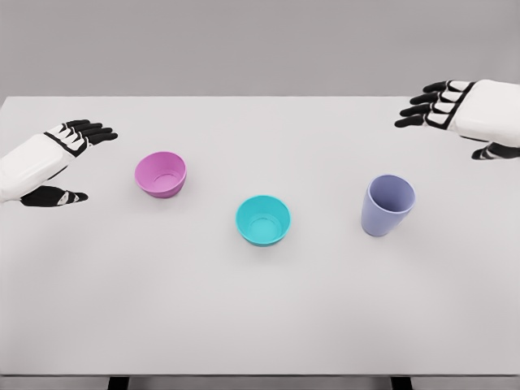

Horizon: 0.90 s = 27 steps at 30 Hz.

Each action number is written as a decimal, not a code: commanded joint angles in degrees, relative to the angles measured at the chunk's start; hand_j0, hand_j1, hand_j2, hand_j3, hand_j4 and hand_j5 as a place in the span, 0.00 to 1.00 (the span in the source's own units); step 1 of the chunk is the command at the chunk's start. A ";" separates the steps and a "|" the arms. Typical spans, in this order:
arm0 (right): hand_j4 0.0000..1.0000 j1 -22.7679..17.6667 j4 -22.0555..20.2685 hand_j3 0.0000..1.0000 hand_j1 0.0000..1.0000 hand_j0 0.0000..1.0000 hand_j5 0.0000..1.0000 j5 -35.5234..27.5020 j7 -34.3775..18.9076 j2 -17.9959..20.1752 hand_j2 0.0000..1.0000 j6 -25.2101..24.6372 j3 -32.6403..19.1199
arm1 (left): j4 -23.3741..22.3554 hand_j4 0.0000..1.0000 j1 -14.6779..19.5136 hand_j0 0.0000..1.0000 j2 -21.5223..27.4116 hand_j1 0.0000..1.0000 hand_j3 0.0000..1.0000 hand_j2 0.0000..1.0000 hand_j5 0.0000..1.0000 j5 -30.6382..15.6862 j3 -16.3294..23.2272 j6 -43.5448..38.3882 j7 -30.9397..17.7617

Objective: Stacking bowl and cup with both arms

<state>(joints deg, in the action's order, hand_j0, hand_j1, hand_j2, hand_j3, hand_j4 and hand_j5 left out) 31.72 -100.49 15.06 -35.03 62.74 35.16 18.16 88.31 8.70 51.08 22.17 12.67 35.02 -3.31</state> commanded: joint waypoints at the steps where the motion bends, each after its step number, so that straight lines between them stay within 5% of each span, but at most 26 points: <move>1: 1.00 0.18 0.03 1.00 1.00 1.00 1.00 -0.21 0.03 -0.07 1.00 -0.16 0.20 | -0.07 1.00 0.00 1.00 0.07 1.00 1.00 1.00 1.00 -0.20 -0.11 -0.02 -0.20; 4: 1.00 1.68 -0.05 1.00 1.00 1.00 1.00 -0.21 0.03 -0.95 1.00 -0.16 0.03 | 0.02 1.00 0.09 1.00 -0.10 1.00 1.00 1.00 1.00 -0.55 -2.65 -0.02 -7.31; 7: 1.00 1.59 -0.05 1.00 1.00 1.00 1.00 -0.21 0.03 -0.68 1.00 -0.16 0.20 | 0.55 1.00 1.05 1.00 0.60 1.00 1.00 1.00 1.00 -2.48 -4.85 -0.02 -21.20; 10: 1.00 1.59 0.04 1.00 1.00 1.00 1.00 -0.21 0.03 -0.51 1.00 -0.16 0.20 | 2.56 1.00 2.81 1.00 1.21 1.00 1.00 1.00 1.00 -8.63 -5.56 -0.02 -31.69; 13: 1.00 1.33 0.04 1.00 1.00 1.00 1.00 -0.29 0.03 -0.07 1.00 -0.16 0.12 | 5.91 1.00 8.52 1.00 0.51 1.00 1.00 1.00 1.00 -9.25 -2.57 -0.65 -31.69; 17: 1.00 0.89 -0.05 1.00 1.00 1.00 1.00 -0.29 0.03 -0.07 1.00 -0.16 0.03 | 5.21 1.00 22.58 1.00 -1.07 1.00 1.00 1.00 1.00 -8.81 17.90 -21.30 -31.69; 19: 1.00 0.98 0.04 1.00 1.00 1.00 1.00 -0.29 0.03 -0.07 1.00 -0.16 0.03 | 5.12 1.00 25.13 1.00 -0.63 1.00 1.00 1.00 1.00 -8.81 22.39 -27.54 -31.69; 22: 1.00 1.77 -0.05 1.00 1.00 1.00 1.00 -0.73 0.03 0.98 1.00 -0.16 -0.32 | 5.90 1.00 27.33 1.00 -0.37 1.00 1.00 1.00 1.00 -8.37 25.55 -36.77 -31.69; 27: 1.00 1.07 0.04 1.00 1.00 1.00 1.00 -0.91 0.03 0.19 1.00 -0.16 -0.76 | 8.37 1.00 29.53 1.00 -0.28 1.00 1.00 1.00 1.00 -7.40 27.75 -36.69 -31.69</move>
<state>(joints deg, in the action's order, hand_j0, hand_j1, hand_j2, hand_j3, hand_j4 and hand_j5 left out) 32.70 -100.46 14.48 -35.03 62.97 35.15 17.55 95.66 39.28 50.68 14.55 38.82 -0.43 -34.99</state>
